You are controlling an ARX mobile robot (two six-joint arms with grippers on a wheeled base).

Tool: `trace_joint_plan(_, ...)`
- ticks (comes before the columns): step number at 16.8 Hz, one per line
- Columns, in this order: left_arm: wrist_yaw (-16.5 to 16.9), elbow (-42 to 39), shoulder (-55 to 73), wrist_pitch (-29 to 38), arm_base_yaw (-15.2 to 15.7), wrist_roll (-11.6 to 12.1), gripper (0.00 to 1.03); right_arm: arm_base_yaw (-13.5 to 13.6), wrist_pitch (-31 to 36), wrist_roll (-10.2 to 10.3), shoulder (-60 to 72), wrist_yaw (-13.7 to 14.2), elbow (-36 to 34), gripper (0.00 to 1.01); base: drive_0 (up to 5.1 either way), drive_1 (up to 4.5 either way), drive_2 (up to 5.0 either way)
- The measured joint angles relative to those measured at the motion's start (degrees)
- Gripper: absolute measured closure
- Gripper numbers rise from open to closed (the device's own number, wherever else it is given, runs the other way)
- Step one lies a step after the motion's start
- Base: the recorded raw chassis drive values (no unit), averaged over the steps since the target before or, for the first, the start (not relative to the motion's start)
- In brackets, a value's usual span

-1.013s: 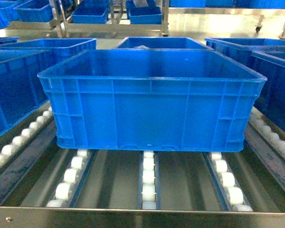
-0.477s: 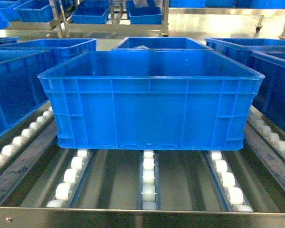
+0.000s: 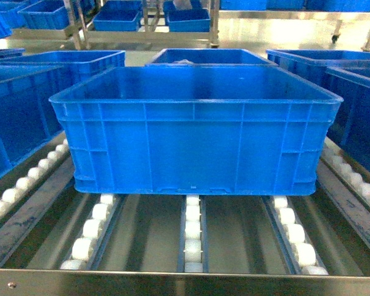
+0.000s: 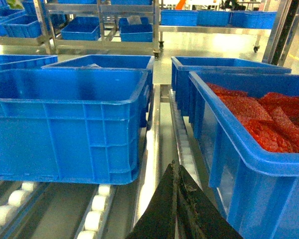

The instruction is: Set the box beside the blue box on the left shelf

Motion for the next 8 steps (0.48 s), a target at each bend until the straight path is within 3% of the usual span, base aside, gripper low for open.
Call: trace_joint_plan(8, 0.0, 0.0, -13.2, -12.2, 0.0, 0.0, 1.01, 0.0, -12.3, 0.0, -13.2, 0.0, 0.0, 1.00, 0.0, 0.00, 0.0)
